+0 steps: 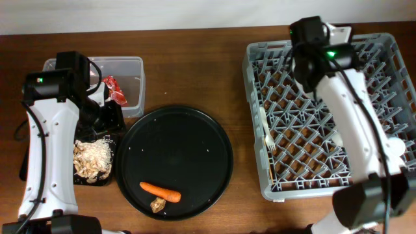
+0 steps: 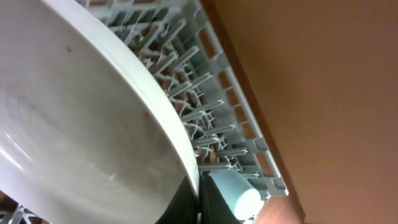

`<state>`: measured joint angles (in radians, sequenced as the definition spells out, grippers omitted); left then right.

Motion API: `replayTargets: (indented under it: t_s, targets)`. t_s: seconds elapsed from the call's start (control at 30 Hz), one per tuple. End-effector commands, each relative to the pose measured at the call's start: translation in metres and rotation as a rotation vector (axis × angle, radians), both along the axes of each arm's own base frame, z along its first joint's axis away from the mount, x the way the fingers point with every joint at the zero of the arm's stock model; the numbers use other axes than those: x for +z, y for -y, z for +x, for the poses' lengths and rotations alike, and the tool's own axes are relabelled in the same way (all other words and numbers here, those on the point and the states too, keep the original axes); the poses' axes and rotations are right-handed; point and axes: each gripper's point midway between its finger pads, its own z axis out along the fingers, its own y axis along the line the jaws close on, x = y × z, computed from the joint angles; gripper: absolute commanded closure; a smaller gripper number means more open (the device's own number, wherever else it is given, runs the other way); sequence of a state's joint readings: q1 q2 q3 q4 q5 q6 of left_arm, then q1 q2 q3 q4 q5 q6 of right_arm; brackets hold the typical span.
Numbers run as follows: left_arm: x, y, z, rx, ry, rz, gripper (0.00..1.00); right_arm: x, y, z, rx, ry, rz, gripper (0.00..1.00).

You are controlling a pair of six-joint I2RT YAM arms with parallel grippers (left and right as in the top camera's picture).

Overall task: Sort waste into correct bins and load items into the dishwasher rack
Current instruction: 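Stand the white plate upright in the rack's back row with the right gripper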

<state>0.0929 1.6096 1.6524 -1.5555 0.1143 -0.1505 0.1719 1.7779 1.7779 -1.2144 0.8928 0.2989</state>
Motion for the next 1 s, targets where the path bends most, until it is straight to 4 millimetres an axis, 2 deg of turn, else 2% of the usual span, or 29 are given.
replayTargets:
  t_s: [0.0,0.1,0.27,0.37,0.47,0.53,0.63,0.73,0.77,0.8,0.83,0.93,0.97]
  targets:
    - [0.008,-0.003,0.001,-0.005,0.030,0.010,0.40,-0.033,-0.005,0.010,-0.006,-0.076,-0.018,0.96]
    - [0.008,-0.003,0.000,-0.005,0.028,0.010,0.40,-0.050,-0.005,0.011,-0.009,-0.139,-0.031,0.96]
    - [0.008,-0.003,0.001,-0.005,0.029,0.010,0.40,-0.050,-0.003,0.009,-0.042,-0.120,-0.042,0.96]
    - [0.008,-0.003,0.001,-0.005,0.032,0.011,0.40,-0.064,-0.015,0.008,-0.016,-0.147,0.057,0.96]
    - [0.008,-0.003,0.002,-0.005,0.035,0.011,0.40,-0.083,-0.044,0.005,0.033,-0.186,0.204,0.96]
    - [0.008,-0.003,0.002,-0.005,0.036,0.011,0.40,-0.088,-0.061,0.004,0.056,-0.188,0.255,0.96]
    - [0.008,-0.003,0.002,-0.005,0.035,0.011,0.40,-0.099,-0.109,-0.001,0.155,-0.236,0.367,0.96]
    - [0.008,-0.003,0.002,-0.005,0.036,0.011,0.40,-0.102,-0.146,-0.009,0.242,-0.265,0.390,0.95]
    - [0.008,-0.003,0.002,-0.005,0.036,0.011,0.40,-0.101,-0.155,-0.011,0.265,-0.272,0.375,0.75]
    - [0.008,-0.003,0.002,-0.005,0.035,0.011,0.40,-0.098,-0.159,-0.015,0.285,-0.279,0.321,0.09]
    - [0.008,-0.003,0.002,-0.009,0.035,0.011,0.40,-0.096,-0.159,-0.017,0.287,-0.282,0.302,0.02]
    - [0.008,-0.003,0.002,-0.016,0.036,0.012,0.40,-0.088,-0.152,-0.023,0.263,-0.289,0.296,0.01]
    - [0.008,-0.003,0.002,-0.016,0.036,0.012,0.40,-0.081,-0.146,-0.025,0.242,-0.273,0.305,0.01]
